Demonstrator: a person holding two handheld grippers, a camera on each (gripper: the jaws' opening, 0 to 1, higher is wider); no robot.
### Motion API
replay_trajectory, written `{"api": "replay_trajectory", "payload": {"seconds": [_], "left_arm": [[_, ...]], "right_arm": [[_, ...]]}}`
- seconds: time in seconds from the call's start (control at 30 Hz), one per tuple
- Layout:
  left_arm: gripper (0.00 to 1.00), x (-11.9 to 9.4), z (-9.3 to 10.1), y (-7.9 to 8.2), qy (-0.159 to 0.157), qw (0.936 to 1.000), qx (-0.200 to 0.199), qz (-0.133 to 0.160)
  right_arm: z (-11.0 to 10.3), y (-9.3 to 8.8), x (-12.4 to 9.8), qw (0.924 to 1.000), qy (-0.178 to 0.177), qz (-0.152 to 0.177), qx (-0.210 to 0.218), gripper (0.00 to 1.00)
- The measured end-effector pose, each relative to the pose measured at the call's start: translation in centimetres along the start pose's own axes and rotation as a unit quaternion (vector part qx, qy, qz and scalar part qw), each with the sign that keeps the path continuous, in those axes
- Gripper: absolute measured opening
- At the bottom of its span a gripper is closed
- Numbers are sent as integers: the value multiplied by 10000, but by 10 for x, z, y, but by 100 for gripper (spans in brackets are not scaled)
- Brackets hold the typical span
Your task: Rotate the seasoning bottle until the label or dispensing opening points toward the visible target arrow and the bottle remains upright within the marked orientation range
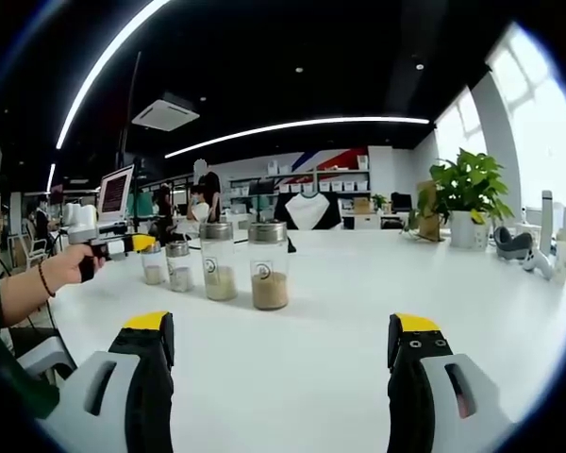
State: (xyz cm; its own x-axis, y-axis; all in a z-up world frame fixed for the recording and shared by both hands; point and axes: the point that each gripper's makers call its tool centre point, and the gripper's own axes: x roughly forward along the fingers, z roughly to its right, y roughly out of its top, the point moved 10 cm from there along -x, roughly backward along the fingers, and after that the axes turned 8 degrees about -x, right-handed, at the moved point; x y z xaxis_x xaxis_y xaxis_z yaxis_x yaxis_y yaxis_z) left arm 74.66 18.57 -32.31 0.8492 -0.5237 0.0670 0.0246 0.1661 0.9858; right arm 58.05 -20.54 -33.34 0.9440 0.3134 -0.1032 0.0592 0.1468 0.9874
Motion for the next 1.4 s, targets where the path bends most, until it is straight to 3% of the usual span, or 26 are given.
{"api": "replay_trajectory", "payload": {"seconds": [0.17,0.27,0.53,0.63,0.73,0.97,1.03,1.4], "left_arm": [[48,2,-4,6,-196,9997,22,-166],[49,4,-4,11,-709,9973,-168,-48],[51,3,-15,18,-1216,9925,-44,-132],[49,4,-18,19,-1608,9868,69,-198],[49,7,-24,17,-1805,9826,154,-408],[49,11,-32,16,-2096,9761,44,-573],[51,10,-31,15,-2240,9720,261,-663],[52,20,-39,12,-2411,9650,70,-1030]], "right_arm": [[0,1,0,10000,-10,7,-9,96],[-3,1,0,10000,26,9,-25,96],[-5,2,0,10000,52,-10,-46,96],[-5,2,1,10000,53,-11,-48,96],[-5,2,1,10000,68,-25,-43,96],[-5,3,0,10000,66,1,-48,96],[-5,3,-1,10000,60,2,-55,96],[-4,3,-1,10000,55,10,-29,96]]}}
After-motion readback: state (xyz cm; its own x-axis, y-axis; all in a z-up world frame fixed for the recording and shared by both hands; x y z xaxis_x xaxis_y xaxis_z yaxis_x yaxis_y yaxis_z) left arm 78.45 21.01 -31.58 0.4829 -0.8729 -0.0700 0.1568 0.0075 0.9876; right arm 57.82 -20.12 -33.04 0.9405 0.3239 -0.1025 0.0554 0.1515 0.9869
